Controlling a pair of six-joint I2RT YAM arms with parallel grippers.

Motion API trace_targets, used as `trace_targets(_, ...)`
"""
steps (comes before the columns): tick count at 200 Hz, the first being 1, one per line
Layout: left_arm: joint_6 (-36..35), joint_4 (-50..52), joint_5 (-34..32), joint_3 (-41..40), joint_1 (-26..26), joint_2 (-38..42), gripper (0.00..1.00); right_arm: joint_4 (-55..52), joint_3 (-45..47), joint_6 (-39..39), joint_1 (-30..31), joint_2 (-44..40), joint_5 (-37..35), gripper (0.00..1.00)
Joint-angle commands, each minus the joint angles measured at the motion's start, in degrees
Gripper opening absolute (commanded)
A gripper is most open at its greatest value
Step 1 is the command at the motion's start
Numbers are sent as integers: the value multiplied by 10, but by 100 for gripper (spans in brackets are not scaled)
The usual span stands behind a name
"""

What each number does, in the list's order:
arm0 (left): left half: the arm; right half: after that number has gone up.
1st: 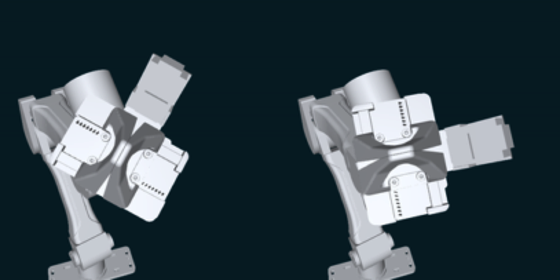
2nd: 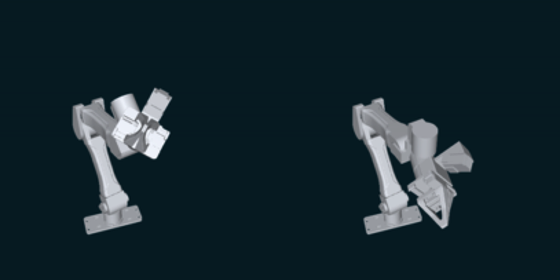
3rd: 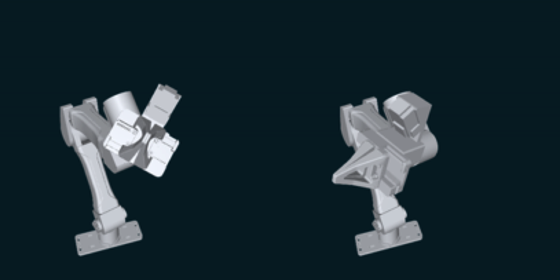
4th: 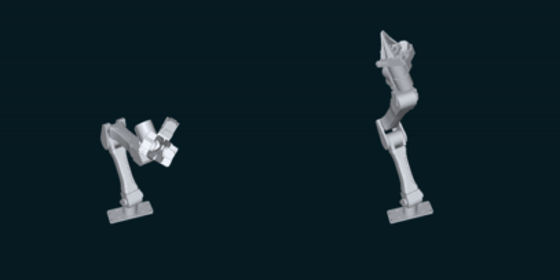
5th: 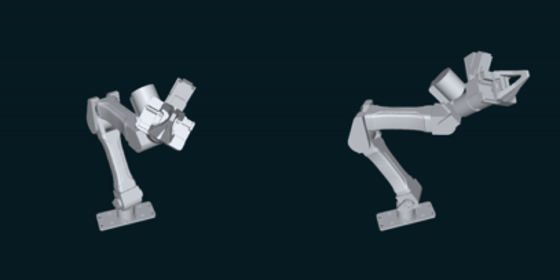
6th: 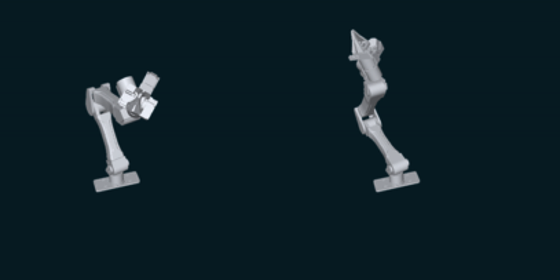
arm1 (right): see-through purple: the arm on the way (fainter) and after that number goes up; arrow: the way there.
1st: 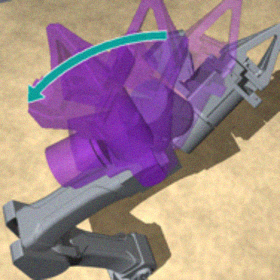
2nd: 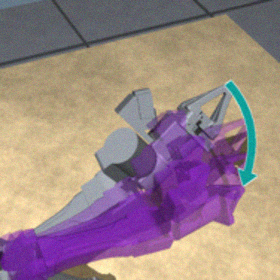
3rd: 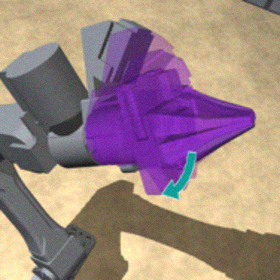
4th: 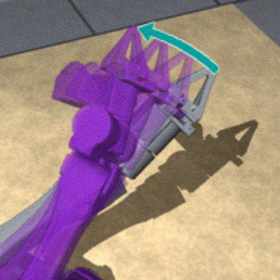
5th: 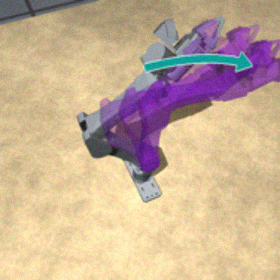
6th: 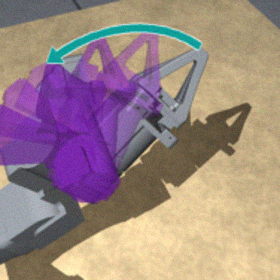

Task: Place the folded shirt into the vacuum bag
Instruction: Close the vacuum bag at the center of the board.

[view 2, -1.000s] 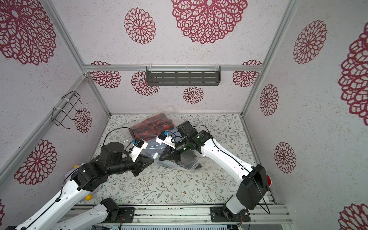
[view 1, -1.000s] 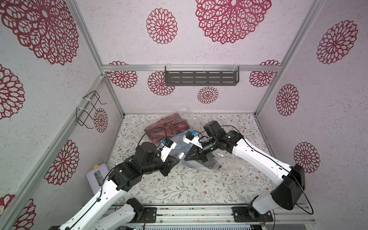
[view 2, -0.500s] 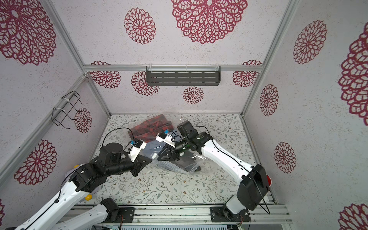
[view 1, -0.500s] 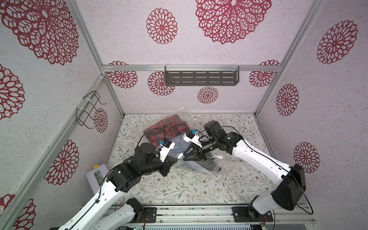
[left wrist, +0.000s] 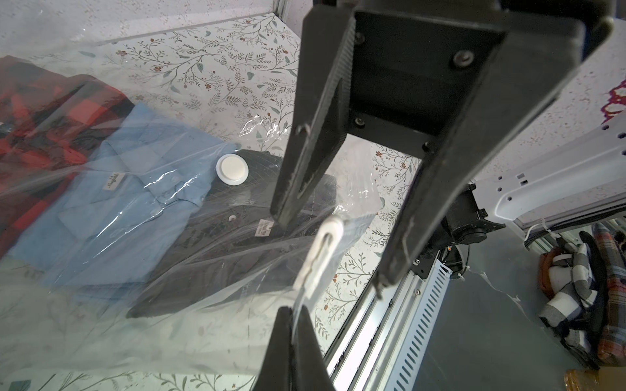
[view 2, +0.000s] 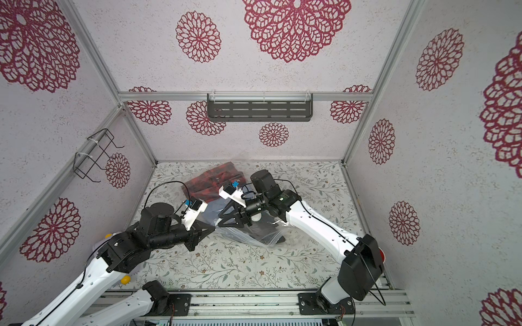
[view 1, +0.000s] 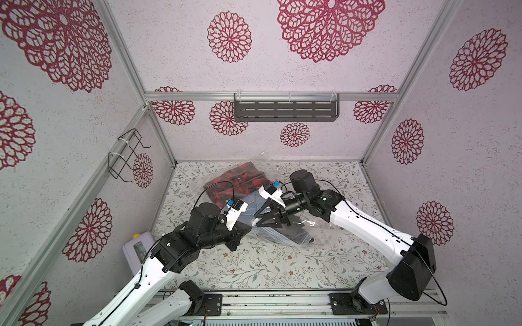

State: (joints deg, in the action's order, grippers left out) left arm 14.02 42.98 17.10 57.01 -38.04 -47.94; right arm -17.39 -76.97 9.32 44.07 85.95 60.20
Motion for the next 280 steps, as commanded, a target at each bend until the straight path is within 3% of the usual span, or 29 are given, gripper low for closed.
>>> trace_targets(1,6,-7,15,19,8,7,0,5,-12,6,5,1,15,42)
trace_targets(156,10,-16,39,19,31,-4,0,-5,-19,13,18,25,11,17)
trace_targets(222,13,-16,46,18,33,-9,0,0,-21,11,20,25,10,23)
trace_targets(280,12,-17,48,18,33,-13,0,2,-21,11,20,23,12,18)
